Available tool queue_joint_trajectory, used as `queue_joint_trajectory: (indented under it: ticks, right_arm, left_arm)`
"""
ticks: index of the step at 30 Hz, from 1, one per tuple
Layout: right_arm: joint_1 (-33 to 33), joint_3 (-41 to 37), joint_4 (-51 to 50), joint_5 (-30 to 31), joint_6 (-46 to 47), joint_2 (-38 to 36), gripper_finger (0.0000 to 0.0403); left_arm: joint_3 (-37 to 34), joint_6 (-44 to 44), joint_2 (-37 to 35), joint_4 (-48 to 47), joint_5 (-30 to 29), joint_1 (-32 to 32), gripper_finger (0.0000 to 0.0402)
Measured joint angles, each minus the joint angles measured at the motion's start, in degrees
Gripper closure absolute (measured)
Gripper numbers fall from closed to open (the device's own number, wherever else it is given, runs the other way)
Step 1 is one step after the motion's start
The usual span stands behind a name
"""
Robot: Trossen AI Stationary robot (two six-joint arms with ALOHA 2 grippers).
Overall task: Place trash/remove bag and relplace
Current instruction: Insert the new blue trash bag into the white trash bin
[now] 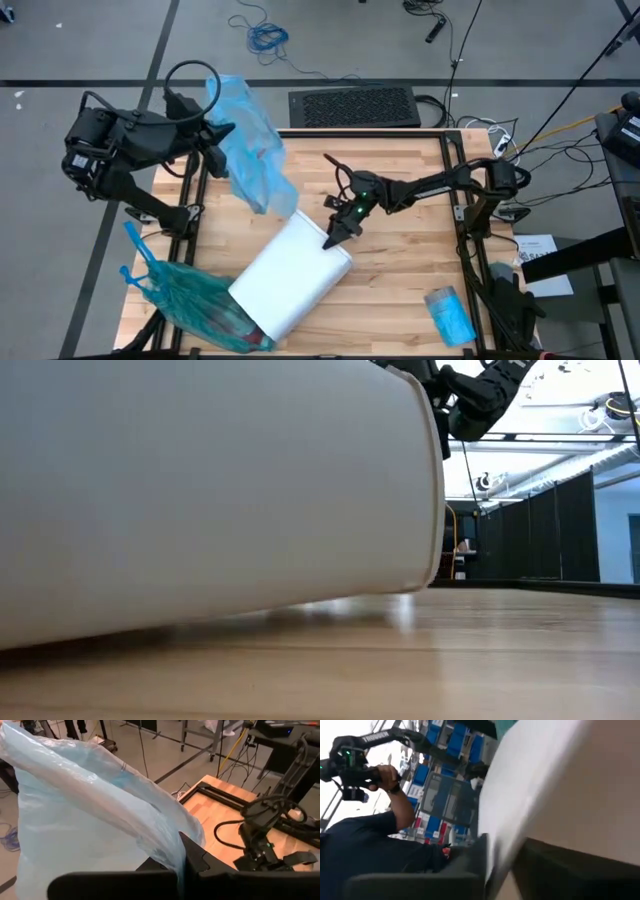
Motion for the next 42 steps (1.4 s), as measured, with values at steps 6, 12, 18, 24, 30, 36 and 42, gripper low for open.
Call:
queue_joint_trajectory:
  ticks: [6,12,18,24,30,36,42]
  right_arm:
    - [-1.2,3.0,-0.8,3.4,-1.1,-0.1,0.0398]
    - [-3.5,11.1,-23.6,7.3,-9.9,-4.2,0.0402]
    - [-4.8,29.0,-66.4,15.4,-30.0,-5.6,0.0402]
    - [-5.5,40.0,-84.7,24.0,-38.0,-5.1,0.0402]
    - [-6.6,44.2,-89.5,27.2,-40.9,-5.1,0.0402]
    - [-7.5,45.7,-93.3,28.8,-43.1,-5.1,0.0402]
    - [-7.8,48.7,-99.9,32.9,-46.0,-5.1,0.0402]
  left_arm:
    - [0.0,2.8,-0.2,0.0,0.0,0.0,0.0401]
    - [0.0,5.6,-0.8,0.4,0.9,0.0,0.0402]
    - [0.0,7.6,-1.1,1.0,3.0,0.0,0.0402]
    - [0.0,9.1,-1.1,1.2,4.6,0.0,0.0402]
    - [0.0,10.1,-1.1,3.0,4.8,0.0,0.0402]
    - [0.0,11.6,-1.1,4.3,4.8,0.0,0.0402]
    - [0.0,13.5,-1.1,6.3,4.8,0.0,0.0402]
